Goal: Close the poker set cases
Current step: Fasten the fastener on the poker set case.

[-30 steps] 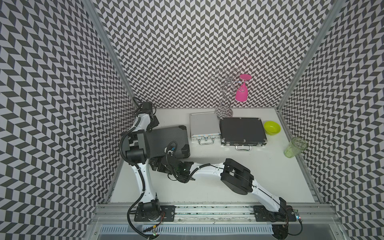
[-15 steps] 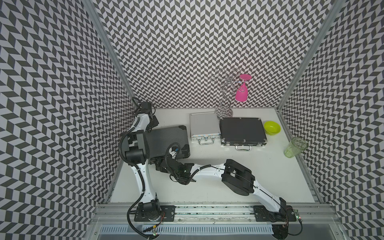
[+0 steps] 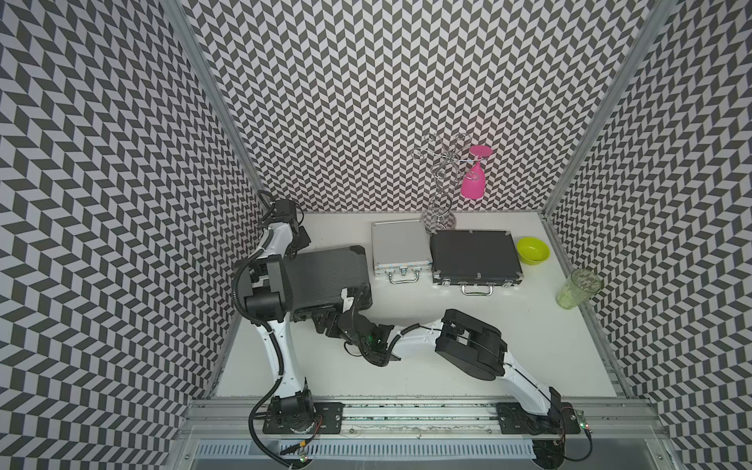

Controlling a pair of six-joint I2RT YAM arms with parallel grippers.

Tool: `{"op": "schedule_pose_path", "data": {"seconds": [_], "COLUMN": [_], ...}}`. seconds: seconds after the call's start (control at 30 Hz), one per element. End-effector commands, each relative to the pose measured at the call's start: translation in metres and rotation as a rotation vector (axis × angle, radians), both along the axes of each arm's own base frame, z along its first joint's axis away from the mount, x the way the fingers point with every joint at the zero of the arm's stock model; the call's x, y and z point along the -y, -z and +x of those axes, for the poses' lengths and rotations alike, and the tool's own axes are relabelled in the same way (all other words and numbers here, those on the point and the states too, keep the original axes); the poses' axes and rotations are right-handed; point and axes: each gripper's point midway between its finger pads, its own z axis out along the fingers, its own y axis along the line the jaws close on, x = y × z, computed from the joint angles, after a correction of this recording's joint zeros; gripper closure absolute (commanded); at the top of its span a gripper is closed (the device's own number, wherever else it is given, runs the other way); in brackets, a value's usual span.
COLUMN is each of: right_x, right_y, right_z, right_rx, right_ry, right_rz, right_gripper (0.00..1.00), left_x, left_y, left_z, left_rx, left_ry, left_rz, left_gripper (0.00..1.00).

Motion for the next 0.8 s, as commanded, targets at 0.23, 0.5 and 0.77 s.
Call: {"op": "schedule_pose_path", "data": {"seconds": [0.23,0.5,0.77], "right_x": [0.003,-0.021,-0.015], "right_y": [0.045,0.051,0.055], "right_z": [-0.005,-0.013,-0.005], "right_rx": [-0.036,-0.053,-0.084], "right_ry": [-0.191,-0.301,-0.262], "right_rz": [-0.082,-0.041,-0.050], "right_gripper": [0.17,0.14,0.13], "left_x": [0.004,0.005,0.007], "left_y": [0.026,0.028,0.028], "left_z": [-0.039,-0.039,-0.040], "left_rx": [-0.160,-0.170,-0.173], "left_ry": [-0.031,-0.030,-0.027], "left_rz": [-0.047,-0.040,-0.043], "left_gripper": [0.60,0.60,0.60]}}
